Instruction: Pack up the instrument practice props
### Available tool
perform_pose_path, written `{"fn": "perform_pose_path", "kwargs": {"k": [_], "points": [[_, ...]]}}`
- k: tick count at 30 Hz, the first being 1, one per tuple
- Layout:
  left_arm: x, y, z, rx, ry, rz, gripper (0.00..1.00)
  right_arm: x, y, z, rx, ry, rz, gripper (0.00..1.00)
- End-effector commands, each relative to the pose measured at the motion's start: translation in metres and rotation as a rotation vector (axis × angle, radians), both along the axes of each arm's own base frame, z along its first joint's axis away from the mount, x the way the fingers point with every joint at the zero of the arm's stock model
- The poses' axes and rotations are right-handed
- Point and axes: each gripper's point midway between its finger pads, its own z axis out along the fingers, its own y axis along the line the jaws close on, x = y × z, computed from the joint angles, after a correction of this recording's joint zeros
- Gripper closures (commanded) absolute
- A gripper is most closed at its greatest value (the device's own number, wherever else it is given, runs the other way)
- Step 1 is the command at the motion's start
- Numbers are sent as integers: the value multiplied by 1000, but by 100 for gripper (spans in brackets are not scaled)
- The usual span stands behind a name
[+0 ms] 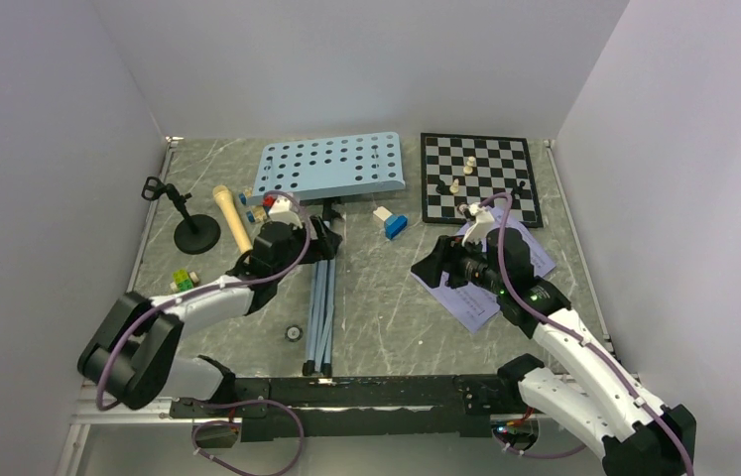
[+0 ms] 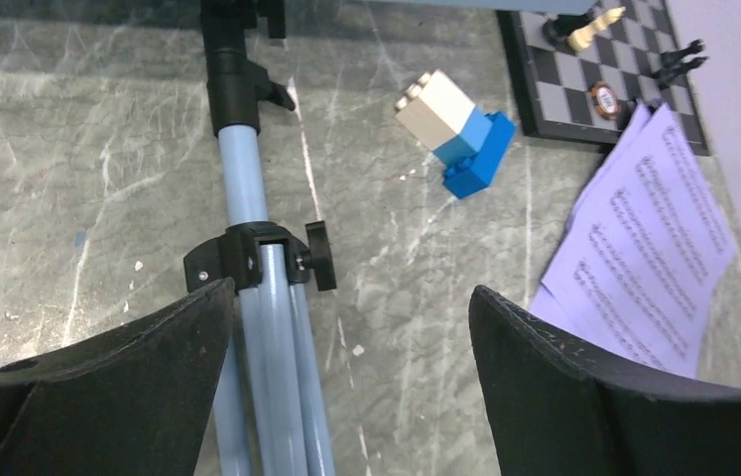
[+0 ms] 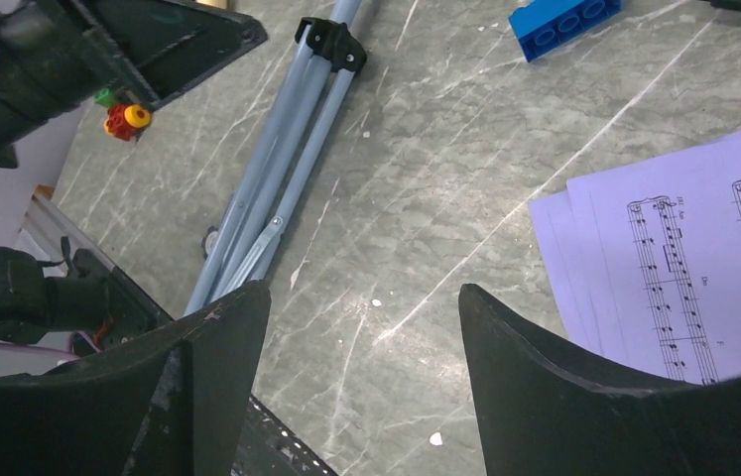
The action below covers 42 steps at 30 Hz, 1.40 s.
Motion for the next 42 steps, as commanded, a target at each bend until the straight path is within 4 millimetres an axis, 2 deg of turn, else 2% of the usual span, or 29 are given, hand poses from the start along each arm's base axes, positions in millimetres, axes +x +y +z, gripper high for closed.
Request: {"fn": "perform_pose_path", "kwargs": {"k": [1, 5, 7, 10, 12, 16, 19, 22, 28, 34, 39, 41, 42], "points": [[-17, -2, 33, -20, -35, -54, 8, 3, -2, 22, 3, -63, -2, 25], [-43, 7, 49, 34, -65, -70, 5, 2, -6, 25, -11, -83, -13, 25], [-55, 20, 58, 77, -92, -49, 4, 2, -10, 26, -24, -98, -28, 25], [-72, 49, 70, 129, -113, 13, 2, 3, -18, 28, -52, -117, -61, 25], [-85, 74, 72, 174, -95, 84, 1, 4, -25, 28, -69, -126, -91, 25], [-106, 113, 82, 226, -76, 192, 1, 5, -32, 27, -70, -124, -143, 25], [-121, 129, 85, 232, -29, 237, 1, 7, -38, 29, -70, -112, -189, 25], [-129, 135, 93, 217, -11, 254, 1, 11, -41, 30, -82, -101, -222, 23], [-139, 129, 80, 170, 37, 224, 1, 13, -39, 20, -127, -68, -248, 20], [-144, 137, 77, 150, 40, 260, 1, 13, -45, 22, -150, -100, -261, 20], [-147, 147, 79, 88, 68, 359, 1, 14, -41, 23, -131, -84, -258, 19], [-145, 144, 84, 71, 52, 344, 1, 14, -38, 24, -111, -70, -259, 14], [-145, 143, 84, 71, 53, 344, 1, 14, -37, 25, -104, -64, -261, 6]]}}
